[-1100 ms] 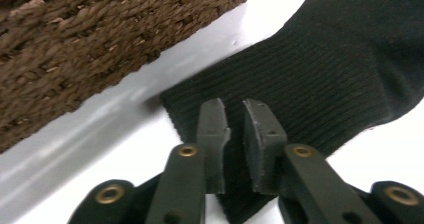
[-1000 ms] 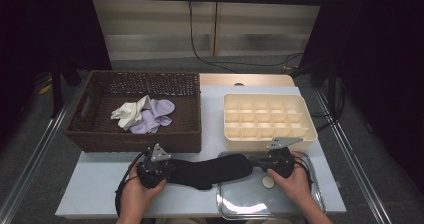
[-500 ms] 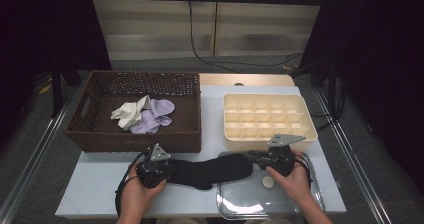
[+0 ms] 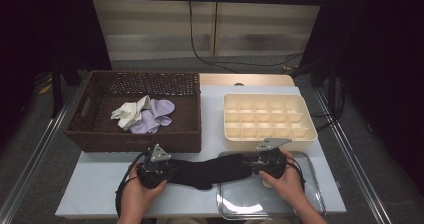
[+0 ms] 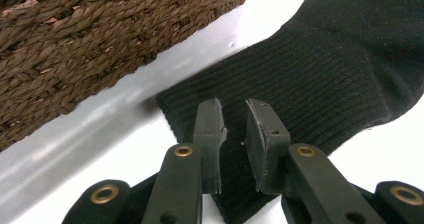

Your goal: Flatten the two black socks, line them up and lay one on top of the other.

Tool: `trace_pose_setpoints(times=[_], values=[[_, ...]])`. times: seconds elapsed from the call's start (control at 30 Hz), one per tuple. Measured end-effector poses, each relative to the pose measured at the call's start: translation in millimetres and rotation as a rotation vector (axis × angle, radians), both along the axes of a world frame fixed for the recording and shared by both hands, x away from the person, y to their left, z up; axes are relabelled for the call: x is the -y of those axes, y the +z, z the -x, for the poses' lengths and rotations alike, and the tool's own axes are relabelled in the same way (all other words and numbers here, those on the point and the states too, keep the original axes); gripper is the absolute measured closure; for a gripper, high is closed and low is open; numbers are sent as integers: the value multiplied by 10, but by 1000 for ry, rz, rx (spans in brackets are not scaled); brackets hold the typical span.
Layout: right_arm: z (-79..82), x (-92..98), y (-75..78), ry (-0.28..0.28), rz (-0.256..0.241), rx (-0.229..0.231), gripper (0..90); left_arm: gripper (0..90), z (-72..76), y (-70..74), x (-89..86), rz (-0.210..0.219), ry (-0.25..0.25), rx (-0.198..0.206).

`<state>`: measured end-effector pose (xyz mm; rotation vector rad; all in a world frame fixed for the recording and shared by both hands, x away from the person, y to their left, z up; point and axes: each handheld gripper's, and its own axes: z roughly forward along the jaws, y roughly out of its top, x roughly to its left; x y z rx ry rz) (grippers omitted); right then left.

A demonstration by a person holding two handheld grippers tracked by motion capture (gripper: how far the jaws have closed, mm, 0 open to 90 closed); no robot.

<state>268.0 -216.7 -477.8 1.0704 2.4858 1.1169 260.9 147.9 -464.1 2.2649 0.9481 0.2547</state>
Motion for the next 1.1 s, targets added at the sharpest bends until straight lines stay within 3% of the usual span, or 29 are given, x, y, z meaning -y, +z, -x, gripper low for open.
trace_pose_setpoints(times=[0.03,0.13,0.17,0.3,0.47,0.57,0.67,0.93,0.97,1.1], values=[[1,-16,-13,2,-10,10,673,762,-1,-2,0,3,0,0],[16,-28,-7,9,22,33,723,765,-7,-2,-10,7,1,-6],[24,-7,-3,2,32,37,761,766,-7,-2,-13,6,-2,-5],[49,126,36,-42,40,37,768,771,-8,-3,-12,7,0,-5],[54,295,98,-90,22,54,763,772,-9,1,-10,2,-1,-7],[42,339,156,-103,-18,66,752,772,-8,0,-11,4,0,-7],[40,289,206,-93,-58,59,720,770,-9,0,-11,6,2,-8],[-17,-35,198,-36,-103,27,568,766,-10,-2,-13,10,2,-7],[-20,-66,186,-30,-102,23,545,766,-9,-4,-11,11,3,-6],[-34,-122,99,-24,-19,23,516,766,-4,-3,-5,7,1,-3]])
